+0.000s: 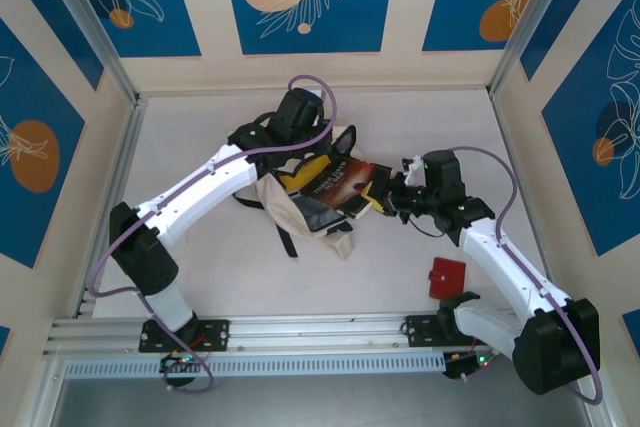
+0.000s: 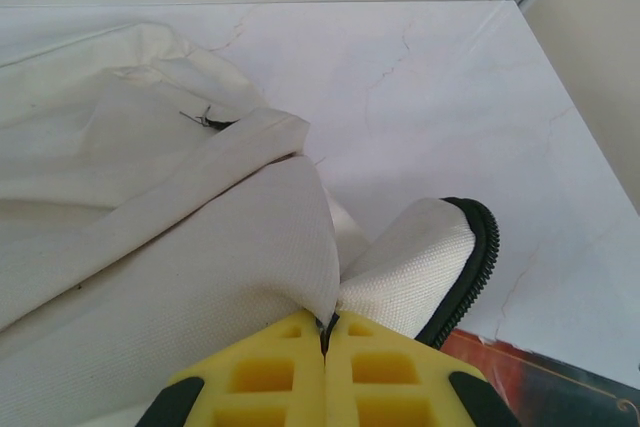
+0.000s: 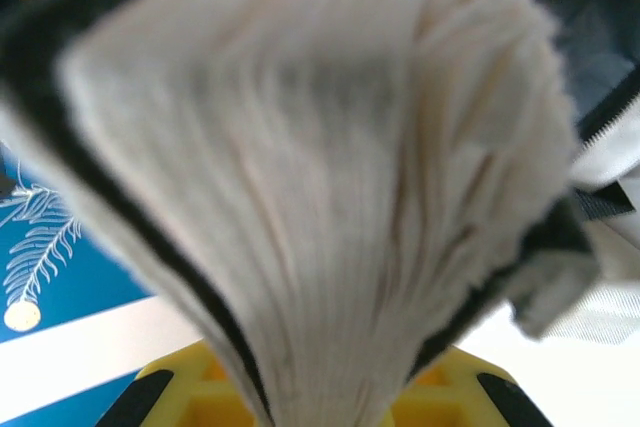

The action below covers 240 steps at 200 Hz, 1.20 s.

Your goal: Pack books, pencil case, and school supplies into a backpack

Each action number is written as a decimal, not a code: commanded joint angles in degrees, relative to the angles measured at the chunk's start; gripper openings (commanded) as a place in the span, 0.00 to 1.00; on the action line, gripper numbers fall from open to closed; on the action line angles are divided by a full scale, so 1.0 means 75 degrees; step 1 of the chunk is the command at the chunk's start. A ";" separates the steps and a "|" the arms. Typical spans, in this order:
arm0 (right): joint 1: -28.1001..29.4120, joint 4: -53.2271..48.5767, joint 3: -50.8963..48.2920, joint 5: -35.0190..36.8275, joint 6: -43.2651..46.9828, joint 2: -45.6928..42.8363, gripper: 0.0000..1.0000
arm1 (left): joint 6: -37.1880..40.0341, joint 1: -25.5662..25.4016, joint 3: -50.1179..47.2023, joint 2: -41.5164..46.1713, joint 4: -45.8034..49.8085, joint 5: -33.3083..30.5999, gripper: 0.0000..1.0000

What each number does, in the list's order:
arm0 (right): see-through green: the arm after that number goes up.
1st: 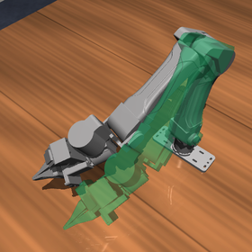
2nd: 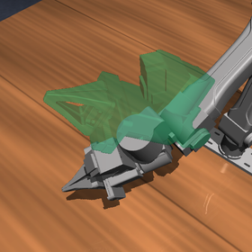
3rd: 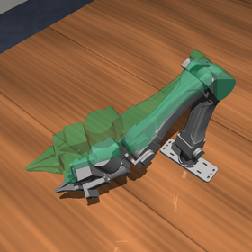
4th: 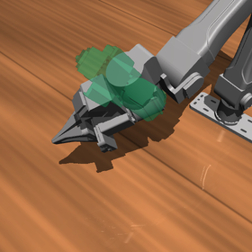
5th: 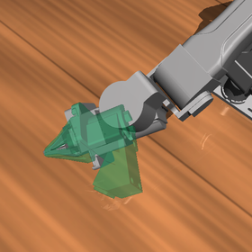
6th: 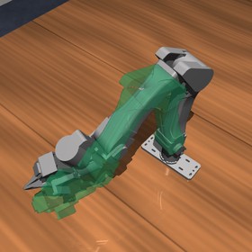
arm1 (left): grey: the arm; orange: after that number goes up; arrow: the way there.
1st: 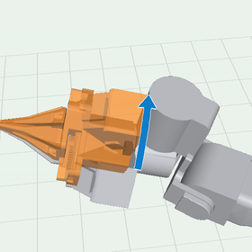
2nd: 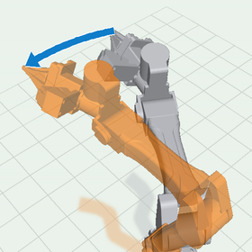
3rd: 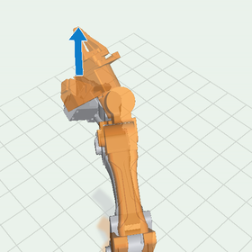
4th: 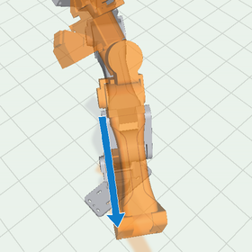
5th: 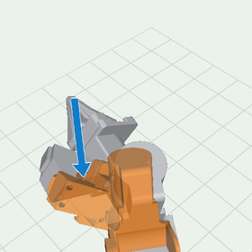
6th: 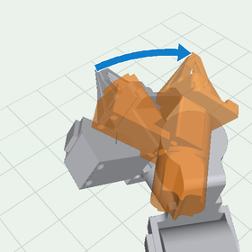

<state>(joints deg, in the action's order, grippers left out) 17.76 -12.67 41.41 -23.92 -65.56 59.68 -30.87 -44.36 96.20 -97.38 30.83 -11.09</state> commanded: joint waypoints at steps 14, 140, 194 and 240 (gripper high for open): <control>0.0389 0.2210 0.0065 0.0868 -0.0502 0.0411 0.03 | 0.0090 0.0048 0.0329 0.0137 -0.0392 0.0440 0.00; 0.1372 0.2800 0.0034 0.2484 -0.2034 0.2935 0.04 | -0.0079 0.0055 0.0305 0.0154 -0.0327 0.0571 0.00; 0.1389 0.3568 0.0924 0.2160 -0.2790 0.4409 0.04 | -0.0152 0.0078 0.0159 0.0285 -0.0367 0.0460 0.00; 0.1740 0.3629 0.1461 0.2287 -0.3161 0.5014 0.04 | -0.0246 0.0119 0.0096 0.0277 -0.0444 0.0424 0.00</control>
<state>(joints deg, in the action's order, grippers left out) 28.88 15.46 50.37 -7.07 -85.84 94.76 -31.59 -43.97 96.20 -97.36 30.89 -8.99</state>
